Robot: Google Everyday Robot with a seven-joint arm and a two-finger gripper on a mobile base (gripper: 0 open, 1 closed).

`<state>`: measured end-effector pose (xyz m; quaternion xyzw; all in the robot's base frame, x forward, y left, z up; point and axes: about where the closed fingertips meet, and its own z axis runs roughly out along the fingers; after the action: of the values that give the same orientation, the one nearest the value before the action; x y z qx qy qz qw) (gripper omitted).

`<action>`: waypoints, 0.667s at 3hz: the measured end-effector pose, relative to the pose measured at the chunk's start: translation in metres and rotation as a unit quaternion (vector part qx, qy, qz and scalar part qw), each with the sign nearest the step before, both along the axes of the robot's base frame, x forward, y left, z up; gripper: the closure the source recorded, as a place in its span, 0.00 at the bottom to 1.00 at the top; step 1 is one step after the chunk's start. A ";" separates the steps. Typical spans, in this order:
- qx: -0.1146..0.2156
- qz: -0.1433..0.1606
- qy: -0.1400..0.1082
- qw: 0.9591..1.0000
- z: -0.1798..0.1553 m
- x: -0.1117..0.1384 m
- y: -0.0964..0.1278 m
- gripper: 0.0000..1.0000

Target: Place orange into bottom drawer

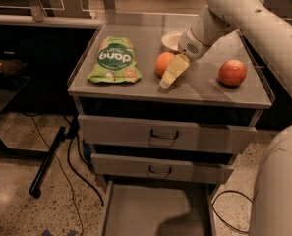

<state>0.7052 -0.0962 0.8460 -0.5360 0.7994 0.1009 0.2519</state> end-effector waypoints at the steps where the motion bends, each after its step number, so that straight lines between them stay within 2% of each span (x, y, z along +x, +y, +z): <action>1: -0.002 0.010 -0.004 1.000 -0.003 -0.004 0.003 0.00; 2: -0.002 0.013 -0.004 1.000 -0.004 -0.004 0.005 0.00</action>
Offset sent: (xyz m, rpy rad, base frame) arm -0.0051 0.0148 -0.0016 -0.0072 -0.0140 0.0579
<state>0.7011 -0.0913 0.8417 -0.5473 0.7916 0.1007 0.2524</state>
